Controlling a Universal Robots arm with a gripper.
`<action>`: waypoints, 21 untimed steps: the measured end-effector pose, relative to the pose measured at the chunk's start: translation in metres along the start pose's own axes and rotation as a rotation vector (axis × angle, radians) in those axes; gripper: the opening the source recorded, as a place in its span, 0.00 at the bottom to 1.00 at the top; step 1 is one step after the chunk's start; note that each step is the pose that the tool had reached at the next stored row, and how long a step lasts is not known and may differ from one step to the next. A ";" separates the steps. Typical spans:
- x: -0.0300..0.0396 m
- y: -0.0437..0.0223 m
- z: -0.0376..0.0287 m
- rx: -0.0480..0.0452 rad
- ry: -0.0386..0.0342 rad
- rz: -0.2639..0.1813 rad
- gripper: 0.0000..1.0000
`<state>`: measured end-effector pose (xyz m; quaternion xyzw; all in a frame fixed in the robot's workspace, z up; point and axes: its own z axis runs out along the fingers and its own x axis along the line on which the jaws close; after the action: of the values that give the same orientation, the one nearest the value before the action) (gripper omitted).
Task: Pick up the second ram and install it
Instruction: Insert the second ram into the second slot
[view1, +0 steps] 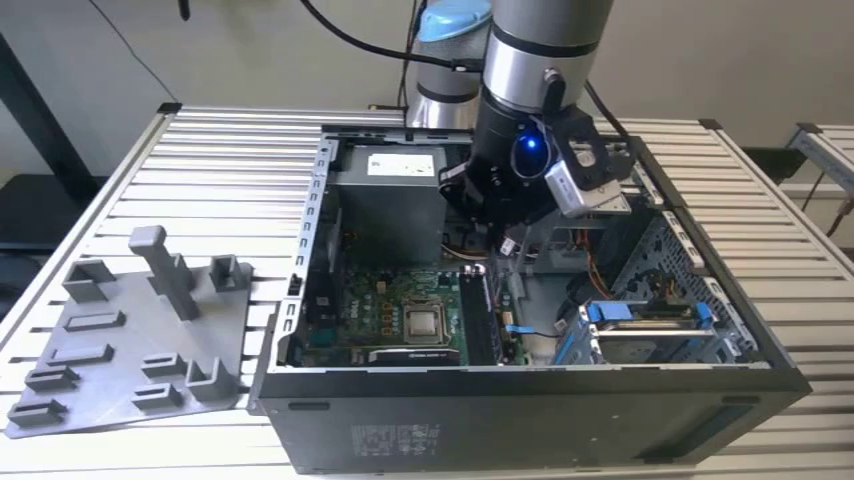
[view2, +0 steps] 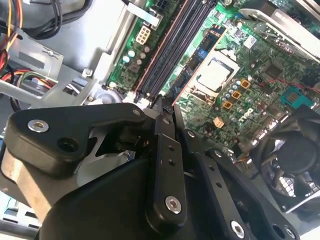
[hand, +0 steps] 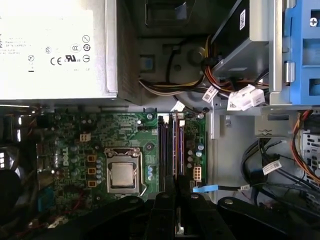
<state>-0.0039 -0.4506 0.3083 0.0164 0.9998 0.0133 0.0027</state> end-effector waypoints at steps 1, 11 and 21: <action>0.0000 0.0000 0.0006 0.0000 0.0001 -0.003 0.14; 0.0009 -0.0008 0.0085 -0.0001 0.0000 -0.004 0.14; 0.0031 -0.0017 0.0266 -0.0001 0.0001 -0.004 0.14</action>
<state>-0.0069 -0.4515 0.2817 0.0147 0.9998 0.0134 0.0026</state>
